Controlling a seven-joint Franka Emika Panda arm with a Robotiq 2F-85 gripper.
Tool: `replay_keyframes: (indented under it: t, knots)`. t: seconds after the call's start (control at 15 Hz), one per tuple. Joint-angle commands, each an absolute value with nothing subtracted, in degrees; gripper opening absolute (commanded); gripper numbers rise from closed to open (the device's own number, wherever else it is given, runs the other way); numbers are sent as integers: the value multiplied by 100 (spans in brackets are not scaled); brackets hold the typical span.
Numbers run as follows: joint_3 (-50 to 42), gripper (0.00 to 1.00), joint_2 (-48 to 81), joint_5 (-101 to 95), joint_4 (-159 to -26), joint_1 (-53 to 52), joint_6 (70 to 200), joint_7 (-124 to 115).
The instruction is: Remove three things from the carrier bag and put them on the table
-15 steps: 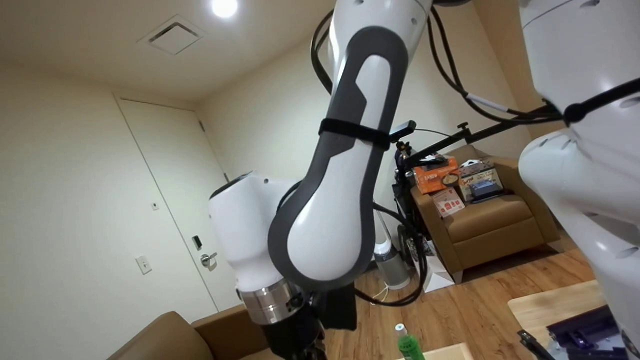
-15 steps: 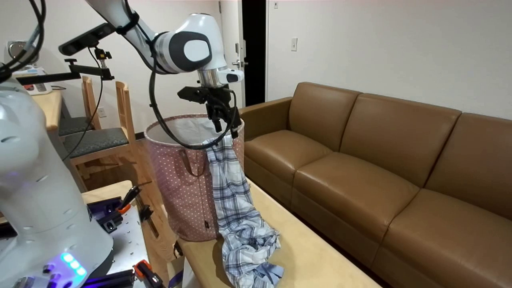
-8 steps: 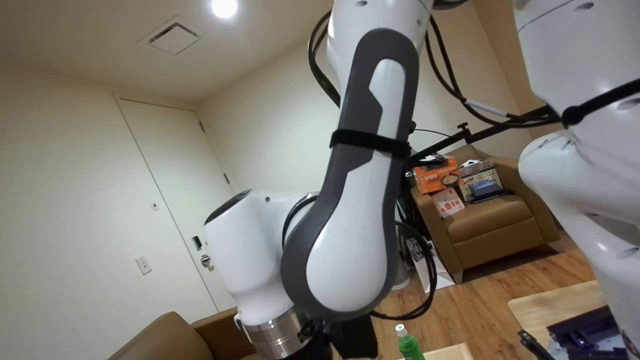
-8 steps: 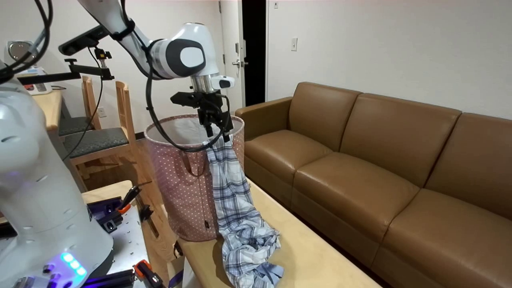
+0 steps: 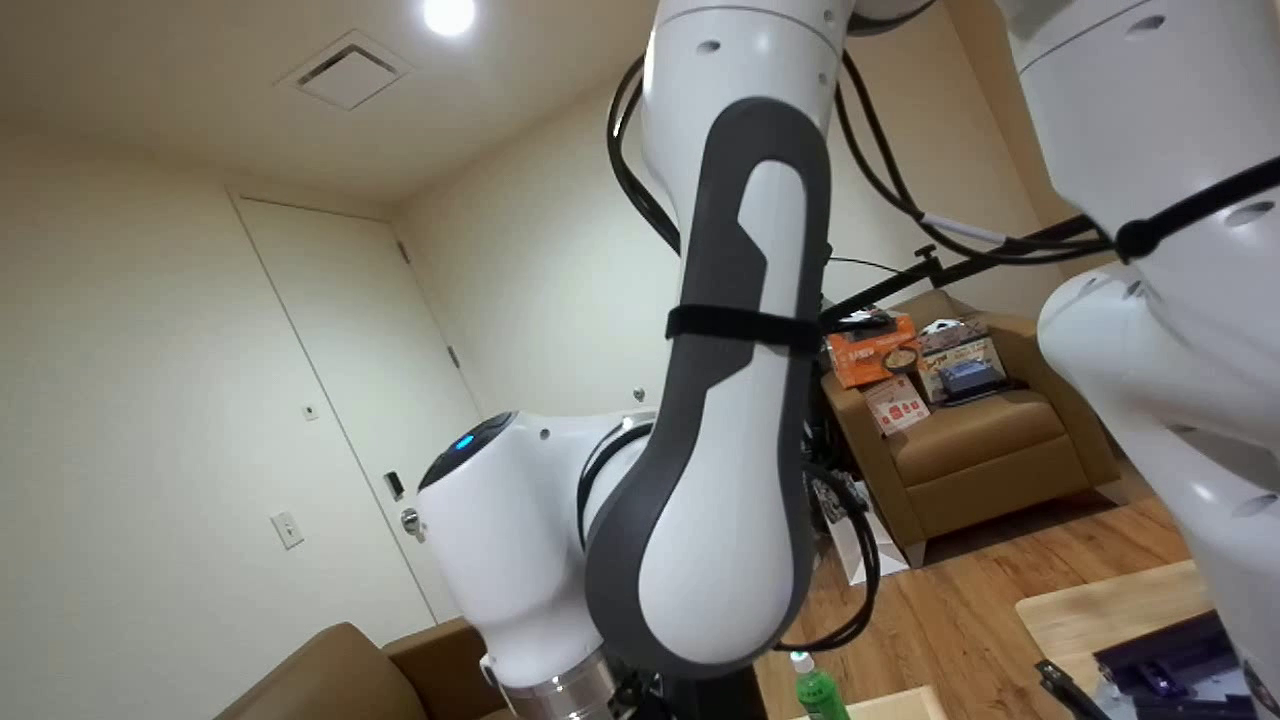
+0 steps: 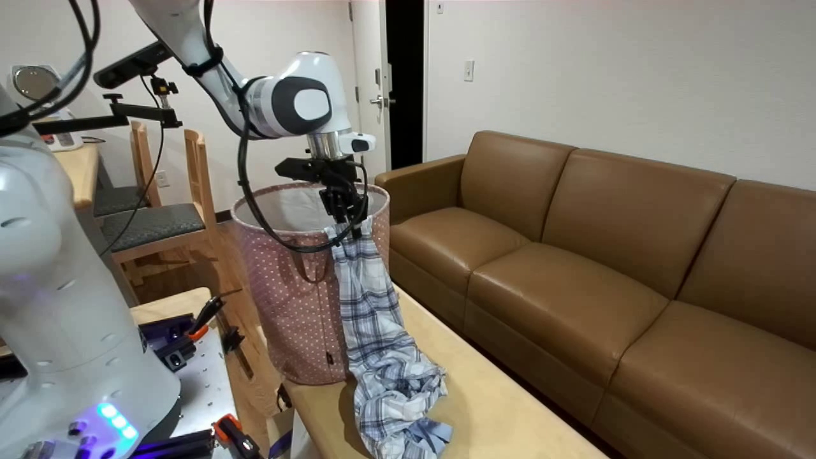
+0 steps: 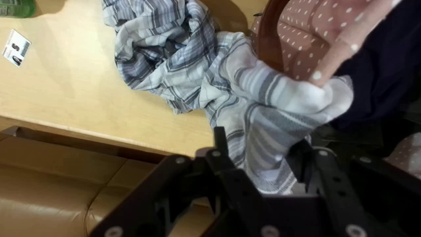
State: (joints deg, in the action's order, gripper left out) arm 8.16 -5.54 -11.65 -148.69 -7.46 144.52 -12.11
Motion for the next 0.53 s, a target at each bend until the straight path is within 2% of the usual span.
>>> replay_keyframes:
  t: [0.0,0.13,0.33,0.47]
  knots:
    - [878,73,-539,-1426,-14930,-678,14584,-1502]
    - [885,80,-639,-1499,-15003,-681,14620,-1544]
    - [886,98,-780,-1597,-15121,-681,14722,-1593]
    - [878,100,-808,-1593,-15171,-674,14817,-1567]
